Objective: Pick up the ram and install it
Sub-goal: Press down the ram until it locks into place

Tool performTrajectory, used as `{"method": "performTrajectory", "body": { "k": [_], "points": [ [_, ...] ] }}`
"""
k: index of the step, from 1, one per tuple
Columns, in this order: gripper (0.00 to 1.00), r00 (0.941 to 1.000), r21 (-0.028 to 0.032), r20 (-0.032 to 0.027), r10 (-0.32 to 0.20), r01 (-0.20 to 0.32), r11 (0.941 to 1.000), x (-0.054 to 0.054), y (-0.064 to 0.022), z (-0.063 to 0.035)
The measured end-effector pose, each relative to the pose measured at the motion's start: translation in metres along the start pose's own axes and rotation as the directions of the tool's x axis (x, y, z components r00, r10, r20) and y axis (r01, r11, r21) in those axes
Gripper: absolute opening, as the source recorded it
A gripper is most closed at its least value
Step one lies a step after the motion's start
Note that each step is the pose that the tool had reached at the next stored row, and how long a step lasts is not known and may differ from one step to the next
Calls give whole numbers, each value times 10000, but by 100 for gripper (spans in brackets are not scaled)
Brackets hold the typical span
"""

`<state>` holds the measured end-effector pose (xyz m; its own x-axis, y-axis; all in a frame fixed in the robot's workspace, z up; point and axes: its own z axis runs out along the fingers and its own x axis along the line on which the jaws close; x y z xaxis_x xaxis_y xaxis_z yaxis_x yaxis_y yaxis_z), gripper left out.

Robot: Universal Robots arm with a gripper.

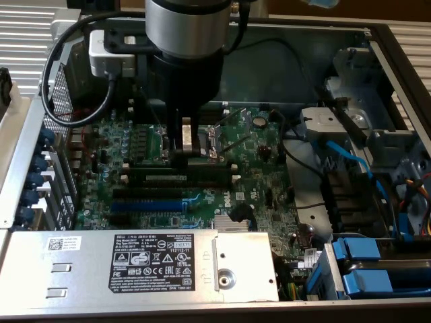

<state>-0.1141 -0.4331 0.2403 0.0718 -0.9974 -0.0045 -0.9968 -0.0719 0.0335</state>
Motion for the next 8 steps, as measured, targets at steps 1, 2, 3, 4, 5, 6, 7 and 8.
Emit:
{"method": "performTrajectory", "body": {
  "k": [1, 2, 3, 4, 5, 6, 7, 8],
  "points": [
    [11, 10000, 0, -1, -28, 28, 10000, 0, 0, 0],
    [11, 10000, 0, -2, -55, 55, 10000, 0, 0, 0],
    [11, 10000, 0, -2, -74, 74, 10000, 0, -1, 0],
    [11, 10000, 0, -3, -86, 86, 10000, 0, -1, 0],
    [11, 10000, 0, -3, -98, 98, 10000, 0, -1, 0],
    [11, 9999, -1, -4, -118, 118, 9999, 0, -1, 0],
    [11, 9999, 0, -5, -155, 155, 9999, 0, -1, 0],
    [11, 9998, -1, -7, -206, 206, 9998, 0, -1, 0]
  ]
}}
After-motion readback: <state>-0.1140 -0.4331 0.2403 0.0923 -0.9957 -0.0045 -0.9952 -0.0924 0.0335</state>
